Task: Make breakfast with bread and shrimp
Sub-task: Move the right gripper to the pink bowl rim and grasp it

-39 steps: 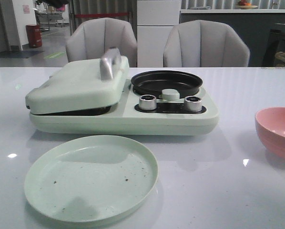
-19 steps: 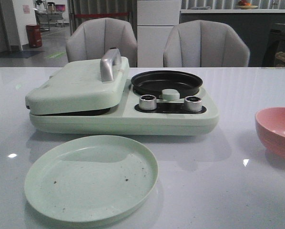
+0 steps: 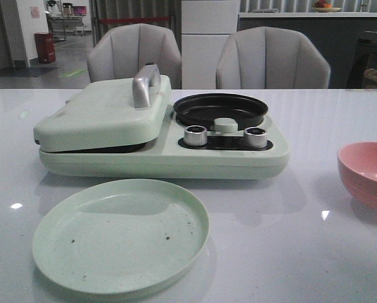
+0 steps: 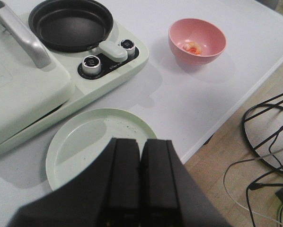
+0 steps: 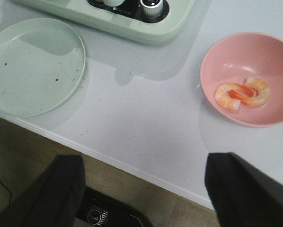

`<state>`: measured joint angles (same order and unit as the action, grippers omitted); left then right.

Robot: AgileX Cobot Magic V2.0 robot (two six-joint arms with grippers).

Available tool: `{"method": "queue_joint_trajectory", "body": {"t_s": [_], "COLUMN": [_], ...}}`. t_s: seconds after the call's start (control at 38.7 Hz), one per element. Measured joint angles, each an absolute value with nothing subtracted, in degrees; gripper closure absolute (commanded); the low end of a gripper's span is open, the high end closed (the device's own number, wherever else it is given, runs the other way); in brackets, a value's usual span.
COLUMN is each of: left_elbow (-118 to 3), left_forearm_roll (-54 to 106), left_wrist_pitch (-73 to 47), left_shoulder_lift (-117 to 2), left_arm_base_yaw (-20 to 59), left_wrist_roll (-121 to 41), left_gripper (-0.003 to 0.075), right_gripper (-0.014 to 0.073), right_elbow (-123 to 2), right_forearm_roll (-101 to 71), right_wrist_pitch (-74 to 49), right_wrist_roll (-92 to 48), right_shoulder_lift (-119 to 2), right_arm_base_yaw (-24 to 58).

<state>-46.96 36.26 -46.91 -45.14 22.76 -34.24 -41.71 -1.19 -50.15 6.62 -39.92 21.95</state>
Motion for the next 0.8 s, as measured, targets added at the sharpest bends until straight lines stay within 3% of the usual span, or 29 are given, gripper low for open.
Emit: {"method": "queue_joint_trajectory", "body": {"t_s": [0.28,0.52,0.8], "left_elbow": [-46.0,-46.0,-46.0], "left_forearm_roll": [36.3,36.2,36.2], "left_wrist_pitch": [-47.0,-47.0,-47.0], "left_shoulder_lift": [-43.7,-43.7,-43.7], "left_arm_base_yaw": [22.8,22.8,22.8], "left_wrist_roll": [-34.2,-34.2,-34.2], "left_gripper": [0.0621,0.0621,0.0621], "right_gripper": [-0.0027,-0.0027,-0.0027], "right_elbow": [-41.7,-44.9,-53.1], "right_forearm_roll": [4.9,13.6,13.2], "right_wrist_pitch": [-49.2,-52.8,-54.7], "right_wrist_roll": [5.7,10.9,11.2], "right_shoulder_lift": [-40.7,-48.0,-62.3], "right_arm_base_yaw": [21.9,21.5,8.1]}}
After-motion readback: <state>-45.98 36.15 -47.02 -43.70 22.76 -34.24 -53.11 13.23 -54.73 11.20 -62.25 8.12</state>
